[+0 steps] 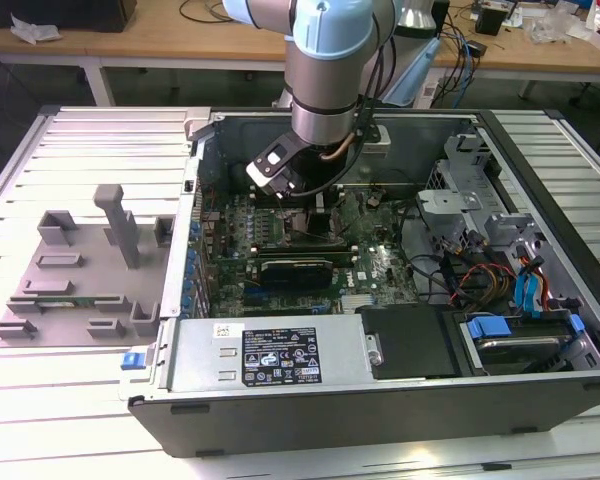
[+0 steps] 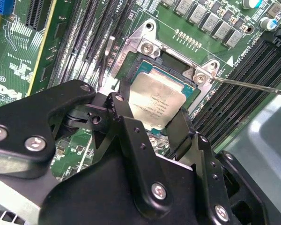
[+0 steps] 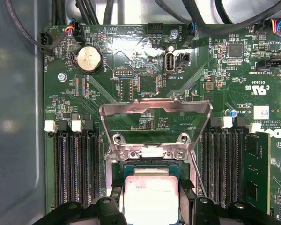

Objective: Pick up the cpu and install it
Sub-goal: 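Place the cpu into insertion slot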

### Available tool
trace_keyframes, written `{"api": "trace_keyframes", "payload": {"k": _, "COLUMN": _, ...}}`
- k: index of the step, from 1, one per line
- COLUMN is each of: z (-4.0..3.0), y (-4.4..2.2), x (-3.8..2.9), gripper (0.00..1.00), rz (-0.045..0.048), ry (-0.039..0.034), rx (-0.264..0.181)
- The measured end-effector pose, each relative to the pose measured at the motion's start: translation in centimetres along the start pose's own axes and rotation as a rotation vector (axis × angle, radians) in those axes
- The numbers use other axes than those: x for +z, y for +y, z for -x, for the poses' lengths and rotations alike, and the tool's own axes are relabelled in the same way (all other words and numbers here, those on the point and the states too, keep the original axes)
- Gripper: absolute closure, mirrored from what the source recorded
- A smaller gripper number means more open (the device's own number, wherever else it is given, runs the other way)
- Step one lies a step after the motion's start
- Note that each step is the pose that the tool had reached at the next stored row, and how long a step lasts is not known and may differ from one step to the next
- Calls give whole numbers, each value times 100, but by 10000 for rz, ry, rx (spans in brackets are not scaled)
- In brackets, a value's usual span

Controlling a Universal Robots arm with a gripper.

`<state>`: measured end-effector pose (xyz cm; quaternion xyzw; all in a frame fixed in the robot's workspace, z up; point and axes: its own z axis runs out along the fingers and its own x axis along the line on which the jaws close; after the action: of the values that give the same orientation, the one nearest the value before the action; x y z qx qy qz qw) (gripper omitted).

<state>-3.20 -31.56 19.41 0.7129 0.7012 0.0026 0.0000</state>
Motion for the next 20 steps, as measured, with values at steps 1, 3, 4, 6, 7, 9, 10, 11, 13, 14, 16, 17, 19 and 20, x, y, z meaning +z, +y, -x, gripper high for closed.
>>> {"api": "trace_keyframes", "payload": {"k": 1, "z": -3, "y": 2, "x": 5, "gripper": 45, "rz": 7, "ry": 12, "rx": 0}}
{"api": "trace_keyframes", "payload": {"k": 3, "z": -3, "y": 2, "x": 5, "gripper": 39, "rz": 7, "ry": 8, "rx": 0}}
{"api": "trace_keyframes", "payload": {"k": 4, "z": -3, "y": 2, "x": 4, "gripper": 39, "rz": 6, "ry": 6, "rx": -2}}
{"api": "trace_keyframes", "payload": {"k": 6, "z": -3, "y": 2, "x": 4, "gripper": 39, "rz": 5, "ry": 7, "rx": -3}}
{"api": "trace_keyframes", "payload": {"k": 7, "z": -3, "y": 2, "x": 4, "gripper": 39, "rz": 5, "ry": 6, "rx": -4}}
{"api": "trace_keyframes", "payload": {"k": 9, "z": -4, "y": 3, "x": -12, "gripper": 39, "rz": 10, "ry": 16, "rx": -4}}
{"api": "trace_keyframes", "payload": {"k": 10, "z": -4, "y": 2, "x": -36, "gripper": 39, "rz": 6, "ry": 11, "rx": -4}}
{"api": "trace_keyframes", "payload": {"k": 11, "z": -3, "y": 2, "x": -63, "gripper": 39, "rz": 5, "ry": 8, "rx": -4}}
{"api": "trace_keyframes", "payload": {"k": 13, "z": -4, "y": 3, "x": -115, "gripper": 39, "rz": 5, "ry": 7, "rx": -4}}
{"api": "trace_keyframes", "payload": {"k": 14, "z": -4, "y": 3, "x": -115, "gripper": 39, "rz": 7, "ry": 10, "rx": -4}}
{"api": "trace_keyframes", "payload": {"k": 16, "z": -3, "y": 3, "x": -119, "gripper": 39, "rz": 5, "ry": 8, "rx": -4}}
{"api": "trace_keyframes", "payload": {"k": 17, "z": -4, "y": 3, "x": -120, "gripper": 39, "rz": 5, "ry": 8, "rx": -4}}
{"api": "trace_keyframes", "payload": {"k": 19, "z": -3, "y": 2, "x": -123, "gripper": 39, "rz": 5, "ry": 7, "rx": -4}}
{"api": "trace_keyframes", "payload": {"k": 20, "z": -3, "y": 3, "x": -124, "gripper": 47, "rz": 5, "ry": 7, "rx": -4}}
